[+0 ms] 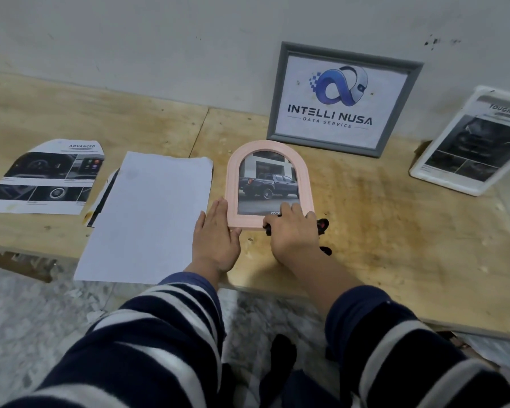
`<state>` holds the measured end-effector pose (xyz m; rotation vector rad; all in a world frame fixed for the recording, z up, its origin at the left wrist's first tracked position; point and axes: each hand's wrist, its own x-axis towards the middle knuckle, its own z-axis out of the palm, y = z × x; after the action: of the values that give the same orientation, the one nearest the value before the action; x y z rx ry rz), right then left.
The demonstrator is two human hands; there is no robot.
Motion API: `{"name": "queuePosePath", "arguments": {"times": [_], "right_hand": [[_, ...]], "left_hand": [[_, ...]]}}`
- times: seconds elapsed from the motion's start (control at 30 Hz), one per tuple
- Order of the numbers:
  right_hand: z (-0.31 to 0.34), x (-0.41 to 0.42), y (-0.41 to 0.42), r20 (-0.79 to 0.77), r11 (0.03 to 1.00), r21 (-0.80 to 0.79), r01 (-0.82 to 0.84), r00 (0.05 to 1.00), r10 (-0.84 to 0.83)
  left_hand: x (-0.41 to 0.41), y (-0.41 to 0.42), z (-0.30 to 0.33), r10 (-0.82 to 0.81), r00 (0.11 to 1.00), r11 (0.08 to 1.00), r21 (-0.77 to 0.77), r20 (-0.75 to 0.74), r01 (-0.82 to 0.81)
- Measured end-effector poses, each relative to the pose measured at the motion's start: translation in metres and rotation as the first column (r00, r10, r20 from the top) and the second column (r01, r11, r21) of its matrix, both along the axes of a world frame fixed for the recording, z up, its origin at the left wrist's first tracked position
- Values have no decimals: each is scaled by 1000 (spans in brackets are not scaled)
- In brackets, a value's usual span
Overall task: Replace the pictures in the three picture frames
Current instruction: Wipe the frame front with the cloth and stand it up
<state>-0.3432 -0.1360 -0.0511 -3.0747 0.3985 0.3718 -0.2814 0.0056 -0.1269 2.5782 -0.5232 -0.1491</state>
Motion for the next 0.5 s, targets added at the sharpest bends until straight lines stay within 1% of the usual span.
{"name": "queuePosePath", "arguments": {"times": [0.17, 0.27, 0.33, 0.4, 0.43, 0.5], "right_hand": [[-1, -12, -16, -2, 998, -59, 30, 1000, -30], [0, -18, -32, -13, 995, -58, 85, 996, -86], [1, -23, -48, -29, 984, -10, 177, 984, -177], [2, -27, -66, -38, 947, 85, 309, 951, -307], [1, -29, -73, -27, 918, 140, 372, 928, -372], [0, -24, -88, 5, 862, 244, 445, 888, -460]], "left_hand": [[1, -1, 0, -8, 1000, 1000, -20, -27, 7], [2, -1, 2, -6, 998, 997, -75, -67, 1], [3, -4, 5, 25, 996, 994, -105, -91, -35], [2, -8, 8, 85, 993, 988, -122, -86, -95], [0, -11, 9, 115, 991, 985, -123, -61, -122], [-4, -20, 10, 177, 984, 978, -115, 7, -175]]}}
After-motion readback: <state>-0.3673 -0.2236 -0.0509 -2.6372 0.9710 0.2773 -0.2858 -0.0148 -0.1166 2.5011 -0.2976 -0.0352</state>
